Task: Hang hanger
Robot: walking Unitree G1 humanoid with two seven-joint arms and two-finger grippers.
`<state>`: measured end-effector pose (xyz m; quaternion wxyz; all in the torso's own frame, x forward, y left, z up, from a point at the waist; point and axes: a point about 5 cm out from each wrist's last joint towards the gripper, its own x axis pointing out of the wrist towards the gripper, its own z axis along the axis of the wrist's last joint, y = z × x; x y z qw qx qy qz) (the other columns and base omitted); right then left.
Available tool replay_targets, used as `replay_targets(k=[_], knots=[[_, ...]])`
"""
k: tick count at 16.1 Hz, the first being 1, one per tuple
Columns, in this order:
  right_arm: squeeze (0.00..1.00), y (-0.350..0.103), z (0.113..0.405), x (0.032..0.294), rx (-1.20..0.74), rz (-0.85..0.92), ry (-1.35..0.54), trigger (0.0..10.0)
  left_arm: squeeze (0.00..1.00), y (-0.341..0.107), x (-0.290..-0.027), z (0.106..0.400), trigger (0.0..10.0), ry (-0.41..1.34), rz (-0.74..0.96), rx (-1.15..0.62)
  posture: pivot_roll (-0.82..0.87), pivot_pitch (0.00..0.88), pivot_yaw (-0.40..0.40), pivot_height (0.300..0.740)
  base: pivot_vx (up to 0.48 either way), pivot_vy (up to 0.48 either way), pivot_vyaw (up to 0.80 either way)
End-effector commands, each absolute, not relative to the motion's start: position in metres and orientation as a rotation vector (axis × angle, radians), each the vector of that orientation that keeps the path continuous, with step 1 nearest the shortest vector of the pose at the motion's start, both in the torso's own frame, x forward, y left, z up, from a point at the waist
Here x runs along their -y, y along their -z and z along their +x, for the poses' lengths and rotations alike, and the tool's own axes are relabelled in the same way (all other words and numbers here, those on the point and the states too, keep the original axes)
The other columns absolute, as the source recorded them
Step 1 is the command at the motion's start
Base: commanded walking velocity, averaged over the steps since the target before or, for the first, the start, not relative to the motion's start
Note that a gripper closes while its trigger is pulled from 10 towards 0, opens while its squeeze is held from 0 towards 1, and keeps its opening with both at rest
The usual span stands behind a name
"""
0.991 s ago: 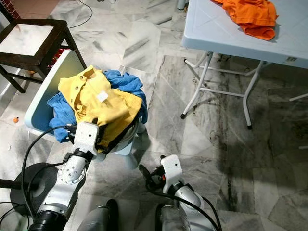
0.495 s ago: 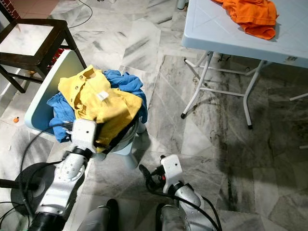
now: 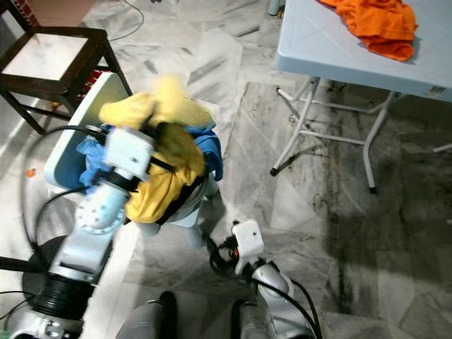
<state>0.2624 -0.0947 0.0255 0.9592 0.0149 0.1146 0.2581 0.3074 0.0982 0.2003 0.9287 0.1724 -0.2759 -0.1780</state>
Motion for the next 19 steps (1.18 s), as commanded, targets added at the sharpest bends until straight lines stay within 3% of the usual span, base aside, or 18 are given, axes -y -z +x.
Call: replay_targets(k=[1, 3, 7, 8, 9, 11, 12, 15, 19], knots=[[0.00, -0.016, 0.256, 0.099, -0.267, 0.035, -0.496, 10.0, 0.00, -0.188, -0.100, 0.305, 0.0, 0.386, 0.335, 0.522, -0.02, 0.231, 0.024, 0.740, 0.000, 0.000, 0.00], [0.00, -0.015, 0.256, 0.105, -0.265, 0.045, -0.454, 10.0, 0.00, -0.150, -0.111, 0.308, 0.0, 0.360, 0.294, 0.350, -0.04, 0.219, 0.048, 0.740, 0.000, 0.000, 0.00], [0.00, -0.011, 0.252, 0.110, -0.269, 0.054, -0.425, 10.0, 0.00, -0.112, -0.128, 0.308, 0.0, 0.312, 0.236, 0.168, -0.04, 0.216, 0.054, 0.740, 0.000, 0.000, 0.00], [0.00, -0.011, 0.252, 0.111, -0.265, 0.071, -0.410, 10.0, 0.00, -0.103, -0.130, 0.305, 1.4, 0.331, 0.258, 0.132, -0.04, 0.222, 0.052, 0.740, 0.000, 0.000, 0.00], [0.00, -0.013, 0.253, 0.112, -0.259, 0.112, -0.381, 10.0, 0.00, -0.093, -0.130, 0.301, 4.2, 0.345, 0.260, 0.093, -0.03, 0.226, 0.053, 0.740, 0.000, 0.000, 0.00], [0.00, -0.021, 0.258, 0.120, -0.220, 0.166, -0.300, 10.0, 0.00, -0.074, -0.135, 0.290, 5.1, 0.344, 0.256, 0.024, -0.04, 0.225, 0.059, 0.740, 0.000, 0.000, 0.00], [0.00, -0.030, 0.263, 0.137, -0.175, 0.210, -0.179, 10.0, 0.00, -0.061, -0.132, 0.283, 10.0, 0.362, 0.217, -0.023, -0.07, 0.216, 0.058, 0.740, 0.000, 0.000, 0.00], [0.00, -0.039, 0.263, 0.167, -0.128, 0.266, -0.010, 10.0, 0.00, -0.053, -0.116, 0.284, 10.0, 0.424, 0.153, -0.069, -0.10, 0.202, 0.057, 0.740, 0.000, 0.000, 0.00], [0.00, -0.039, 0.261, 0.171, -0.146, 0.242, 0.022, 10.0, 0.00, -0.068, -0.099, 0.304, 10.0, 0.499, 0.154, -0.020, -0.16, 0.185, 0.080, 0.740, 0.000, 0.000, -0.12]])
